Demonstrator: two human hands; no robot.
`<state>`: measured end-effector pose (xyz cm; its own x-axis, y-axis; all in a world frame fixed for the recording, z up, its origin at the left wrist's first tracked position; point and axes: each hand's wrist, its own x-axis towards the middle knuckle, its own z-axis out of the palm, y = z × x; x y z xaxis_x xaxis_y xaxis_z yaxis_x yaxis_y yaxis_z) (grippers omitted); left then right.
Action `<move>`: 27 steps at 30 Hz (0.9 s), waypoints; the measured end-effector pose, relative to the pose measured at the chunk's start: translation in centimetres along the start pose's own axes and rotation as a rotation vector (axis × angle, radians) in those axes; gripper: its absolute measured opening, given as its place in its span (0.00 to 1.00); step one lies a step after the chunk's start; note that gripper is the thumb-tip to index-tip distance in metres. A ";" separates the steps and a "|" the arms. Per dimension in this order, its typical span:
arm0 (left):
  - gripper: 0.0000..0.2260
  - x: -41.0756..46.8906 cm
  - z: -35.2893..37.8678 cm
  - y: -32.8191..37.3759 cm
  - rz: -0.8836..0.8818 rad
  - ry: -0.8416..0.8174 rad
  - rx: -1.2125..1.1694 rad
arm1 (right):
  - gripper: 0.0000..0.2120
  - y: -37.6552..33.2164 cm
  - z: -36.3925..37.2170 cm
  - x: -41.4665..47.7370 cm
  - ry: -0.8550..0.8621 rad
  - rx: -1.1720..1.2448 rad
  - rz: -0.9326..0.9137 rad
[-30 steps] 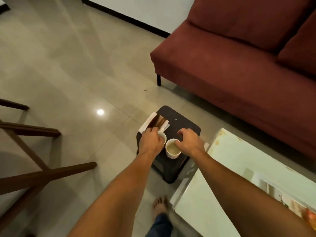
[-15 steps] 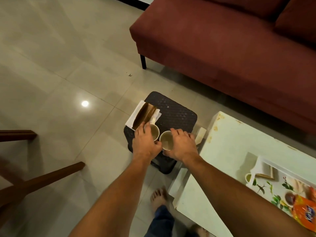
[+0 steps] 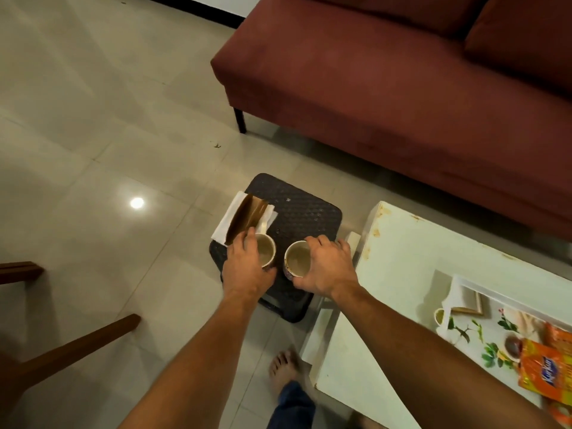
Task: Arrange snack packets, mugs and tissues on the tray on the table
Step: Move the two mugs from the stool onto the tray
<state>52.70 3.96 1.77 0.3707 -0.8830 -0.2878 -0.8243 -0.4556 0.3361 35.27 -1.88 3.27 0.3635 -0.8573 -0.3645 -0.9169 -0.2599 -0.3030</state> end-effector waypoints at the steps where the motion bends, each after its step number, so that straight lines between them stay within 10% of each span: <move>1: 0.45 0.1 0.0 0.3 -0.023 0.014 -0.007 | 0.44 0.6 -0.5 -0.3 0.008 0.011 0.020; 11: 0.37 -1.7 -0.3 4.8 -0.056 0.092 0.007 | 0.42 10.7 -4.8 -5.3 0.113 0.033 0.185; 27: 0.39 -13.8 9.9 26.8 0.509 -0.112 0.007 | 0.42 32.6 -9.6 -19.4 0.141 0.058 0.449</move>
<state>21.21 5.08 5.85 -0.1259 -0.9749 -0.1838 -0.8914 0.0299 0.4523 -3.24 2.03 8.90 -0.0961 -0.9322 -0.3490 -0.9661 0.1718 -0.1928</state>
